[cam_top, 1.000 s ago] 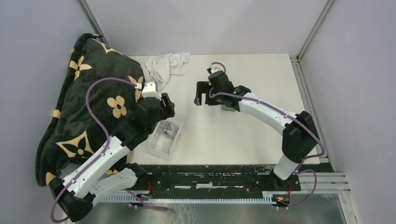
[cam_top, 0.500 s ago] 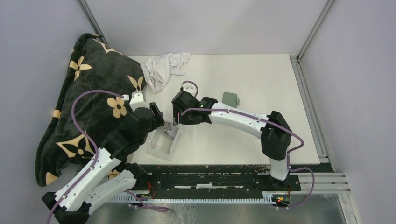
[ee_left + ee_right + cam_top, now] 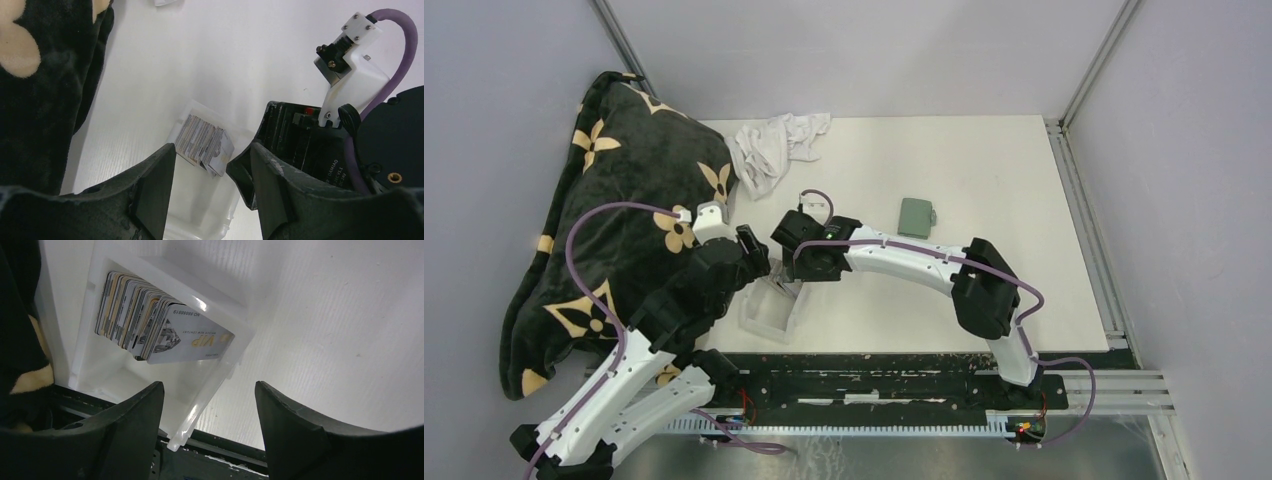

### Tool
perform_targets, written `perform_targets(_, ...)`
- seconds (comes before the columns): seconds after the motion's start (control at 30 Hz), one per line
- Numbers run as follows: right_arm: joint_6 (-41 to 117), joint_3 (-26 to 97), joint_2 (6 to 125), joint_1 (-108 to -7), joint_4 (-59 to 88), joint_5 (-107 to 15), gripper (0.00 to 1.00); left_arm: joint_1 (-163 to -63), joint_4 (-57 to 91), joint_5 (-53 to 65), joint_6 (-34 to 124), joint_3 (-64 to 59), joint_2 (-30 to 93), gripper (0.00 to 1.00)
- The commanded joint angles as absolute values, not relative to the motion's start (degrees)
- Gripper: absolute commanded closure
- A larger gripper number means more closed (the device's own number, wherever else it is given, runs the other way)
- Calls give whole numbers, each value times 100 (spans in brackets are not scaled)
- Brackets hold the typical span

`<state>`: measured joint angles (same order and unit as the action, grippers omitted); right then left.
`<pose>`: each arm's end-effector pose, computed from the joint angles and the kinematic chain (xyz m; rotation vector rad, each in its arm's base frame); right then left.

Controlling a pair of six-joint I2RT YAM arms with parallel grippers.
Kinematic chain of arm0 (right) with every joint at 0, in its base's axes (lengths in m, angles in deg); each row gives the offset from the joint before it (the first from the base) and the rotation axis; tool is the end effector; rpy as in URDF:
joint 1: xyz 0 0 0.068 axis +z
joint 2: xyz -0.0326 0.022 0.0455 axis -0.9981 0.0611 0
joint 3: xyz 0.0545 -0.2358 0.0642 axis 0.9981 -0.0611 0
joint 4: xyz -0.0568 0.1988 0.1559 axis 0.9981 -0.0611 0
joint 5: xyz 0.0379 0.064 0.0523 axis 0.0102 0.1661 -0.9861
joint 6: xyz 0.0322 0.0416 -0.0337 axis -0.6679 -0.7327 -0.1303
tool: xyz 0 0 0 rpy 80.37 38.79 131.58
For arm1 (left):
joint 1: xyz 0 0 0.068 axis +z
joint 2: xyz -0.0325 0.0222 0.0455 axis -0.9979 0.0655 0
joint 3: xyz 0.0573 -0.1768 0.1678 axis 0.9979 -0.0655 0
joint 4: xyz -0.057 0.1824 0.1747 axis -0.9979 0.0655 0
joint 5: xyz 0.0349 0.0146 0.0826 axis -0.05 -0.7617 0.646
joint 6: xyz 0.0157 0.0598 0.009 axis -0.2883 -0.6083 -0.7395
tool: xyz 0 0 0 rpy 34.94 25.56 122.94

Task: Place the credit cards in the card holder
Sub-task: Move the storage box to the center of the board.

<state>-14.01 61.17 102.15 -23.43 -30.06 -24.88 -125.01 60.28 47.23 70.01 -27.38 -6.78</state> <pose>0.2086 0.3859 0.2111 -0.0179 2.6641 0.4382 0.1367 -0.0766 0.3017 -0.2881 2.0060 -0.2184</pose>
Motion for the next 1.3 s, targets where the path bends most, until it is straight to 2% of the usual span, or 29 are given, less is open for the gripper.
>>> perform_targets(0.0,-1563,6571,10344,-2261,-3205,-2284,26,-12514,6098,4846,7198,-2706,-836,36)
perform_targets(0.23,-1594,6817,10618,-2195,-3474,-2199,28,-12511,6225,4883,7220,-2728,-1111,36)
perform_targets(0.67,-1537,6775,10769,-2198,-3542,-2035,59,-12510,6248,4810,7307,-2787,-1170,36)
perform_targets(0.97,-1459,6943,10960,-2308,-3599,-2095,62,-12508,6196,4810,7342,-2819,-1106,37)
perform_targets(1.07,-1451,6968,10962,-2404,-3600,-2090,70,-12507,6189,4818,7362,-2834,-1097,37)
perform_targets(1.27,-1345,7071,10986,-2660,-3582,-2152,76,-12505,6077,4776,7396,-2929,-1057,37)
